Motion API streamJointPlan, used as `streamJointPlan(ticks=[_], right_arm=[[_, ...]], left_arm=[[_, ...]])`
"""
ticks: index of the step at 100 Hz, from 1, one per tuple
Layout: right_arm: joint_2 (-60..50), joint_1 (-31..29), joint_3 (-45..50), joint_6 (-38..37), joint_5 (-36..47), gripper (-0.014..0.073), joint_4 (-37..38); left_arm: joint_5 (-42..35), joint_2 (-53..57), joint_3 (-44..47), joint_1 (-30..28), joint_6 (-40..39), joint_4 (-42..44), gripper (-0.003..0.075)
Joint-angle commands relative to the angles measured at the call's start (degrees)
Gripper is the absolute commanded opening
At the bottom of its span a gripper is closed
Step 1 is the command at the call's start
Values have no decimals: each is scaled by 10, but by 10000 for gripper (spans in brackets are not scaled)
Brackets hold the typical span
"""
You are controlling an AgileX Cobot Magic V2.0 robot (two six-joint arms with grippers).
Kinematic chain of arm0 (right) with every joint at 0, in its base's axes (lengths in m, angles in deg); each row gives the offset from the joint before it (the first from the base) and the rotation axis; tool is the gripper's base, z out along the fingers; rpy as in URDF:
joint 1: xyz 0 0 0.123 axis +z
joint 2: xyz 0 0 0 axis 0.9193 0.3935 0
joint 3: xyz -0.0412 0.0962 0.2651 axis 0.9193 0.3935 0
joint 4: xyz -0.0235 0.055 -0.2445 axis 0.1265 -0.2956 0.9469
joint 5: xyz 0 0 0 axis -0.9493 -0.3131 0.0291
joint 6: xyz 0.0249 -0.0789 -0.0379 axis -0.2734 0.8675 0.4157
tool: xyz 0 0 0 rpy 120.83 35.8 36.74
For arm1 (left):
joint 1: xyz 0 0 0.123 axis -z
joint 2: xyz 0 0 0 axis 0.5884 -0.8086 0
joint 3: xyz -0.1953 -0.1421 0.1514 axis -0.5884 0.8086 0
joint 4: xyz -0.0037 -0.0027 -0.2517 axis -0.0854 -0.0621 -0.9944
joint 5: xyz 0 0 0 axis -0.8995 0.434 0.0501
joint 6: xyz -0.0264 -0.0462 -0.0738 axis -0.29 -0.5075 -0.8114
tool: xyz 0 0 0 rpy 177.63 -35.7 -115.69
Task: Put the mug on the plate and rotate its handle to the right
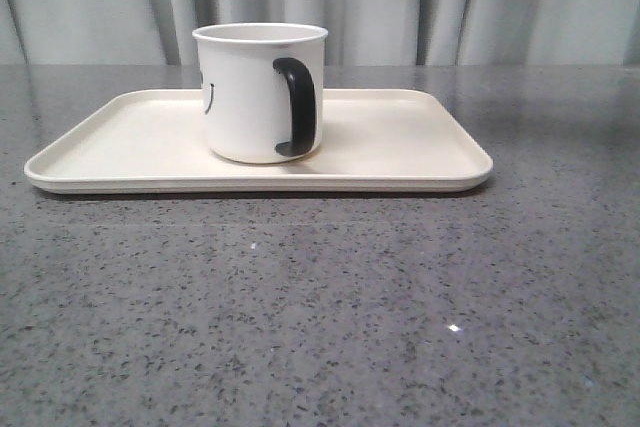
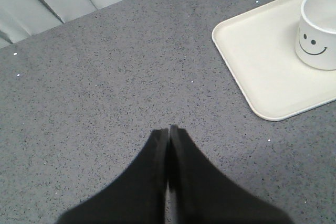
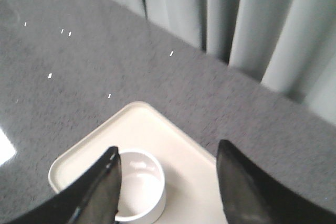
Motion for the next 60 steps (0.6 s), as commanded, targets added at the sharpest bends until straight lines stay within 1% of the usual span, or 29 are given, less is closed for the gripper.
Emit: streamJointPlan(ticks=[1,23,60], right_arm=[[18,17,-20,7,-6,423,-20],[90,45,-20,6,-45,423,-24],[149,45,-17,6,-53,423,-25]], left_arm=[[-35,-2,-11,4,-7,10,-20],[-30,-2,-11,4,-7,10,-20],[-16,-2,-11,4,-7,10,-20]])
